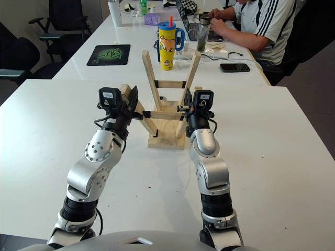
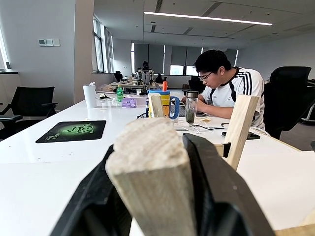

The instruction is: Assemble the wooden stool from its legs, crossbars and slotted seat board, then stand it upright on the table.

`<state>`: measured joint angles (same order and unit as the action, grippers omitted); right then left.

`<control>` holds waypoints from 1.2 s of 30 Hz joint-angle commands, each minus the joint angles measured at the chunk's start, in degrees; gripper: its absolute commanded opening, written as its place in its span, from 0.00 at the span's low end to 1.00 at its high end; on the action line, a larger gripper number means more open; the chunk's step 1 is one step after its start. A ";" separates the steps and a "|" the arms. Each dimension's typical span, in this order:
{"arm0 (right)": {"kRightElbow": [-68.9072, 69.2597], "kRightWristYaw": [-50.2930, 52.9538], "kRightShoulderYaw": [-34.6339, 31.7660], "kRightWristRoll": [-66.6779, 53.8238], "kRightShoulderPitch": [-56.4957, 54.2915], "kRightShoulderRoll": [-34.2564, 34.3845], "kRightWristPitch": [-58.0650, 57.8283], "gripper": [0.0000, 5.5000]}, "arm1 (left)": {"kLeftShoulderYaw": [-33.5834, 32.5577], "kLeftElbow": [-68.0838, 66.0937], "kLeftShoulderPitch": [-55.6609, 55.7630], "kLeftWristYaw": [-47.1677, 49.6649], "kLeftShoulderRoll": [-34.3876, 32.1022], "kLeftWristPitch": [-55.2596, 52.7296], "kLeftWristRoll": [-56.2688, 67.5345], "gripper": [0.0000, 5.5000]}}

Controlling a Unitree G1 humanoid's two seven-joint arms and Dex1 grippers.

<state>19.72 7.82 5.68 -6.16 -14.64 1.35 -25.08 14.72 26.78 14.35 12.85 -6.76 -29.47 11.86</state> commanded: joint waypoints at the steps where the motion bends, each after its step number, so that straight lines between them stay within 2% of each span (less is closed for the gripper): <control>1: 0.49 -4.99 3.41 0.77 -6.07 -0.84 0.44 0.19 | 8.74 -9.61 -7.15 -11.90 -7.41 -13.61 0.50 0.23; 2: 0.58 -4.76 3.21 0.67 -6.10 -0.66 0.42 0.19 | 8.35 -10.04 -7.48 -12.21 -7.37 -13.70 1.34 0.30; 6: 0.61 -4.49 2.70 0.75 -6.41 -0.19 0.34 0.19 | 7.79 -10.89 -8.05 -13.76 -6.40 -14.24 2.76 0.45; 12: 0.82 -4.64 2.30 0.93 -6.42 0.18 -0.06 0.19 | 8.66 -10.98 -6.83 -15.60 -6.06 -14.63 0.34 0.60; 20: 0.86 -4.50 1.41 -0.30 -5.13 0.89 -1.48 0.19 | 8.55 -10.53 -6.15 -14.85 -5.11 -14.01 -2.38 0.61; 22: 0.71 -4.17 -0.94 -2.41 -3.88 1.49 -2.89 0.19 | 7.90 -9.62 -5.64 -14.75 -4.72 -14.22 -2.43 0.61; 25: 0.27 -2.86 -8.20 -9.83 -1.60 4.35 -7.23 0.19 | 7.36 -8.37 -4.69 -14.78 -3.89 -14.83 -2.68 0.61; 27: 1.32 -3.12 -10.01 -11.31 -0.30 4.24 -8.34 0.19 | 6.94 -7.42 -4.23 -14.80 -3.36 -15.58 -2.78 0.61; 36: 5.11 -4.71 -5.94 -8.09 1.42 2.30 -9.62 0.19 | 6.64 -6.56 -4.62 -15.85 -3.31 -17.49 -3.93 0.61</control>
<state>24.53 4.04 -2.45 -13.15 -13.97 3.00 -32.61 19.08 24.63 13.45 -0.95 -9.04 -40.67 8.31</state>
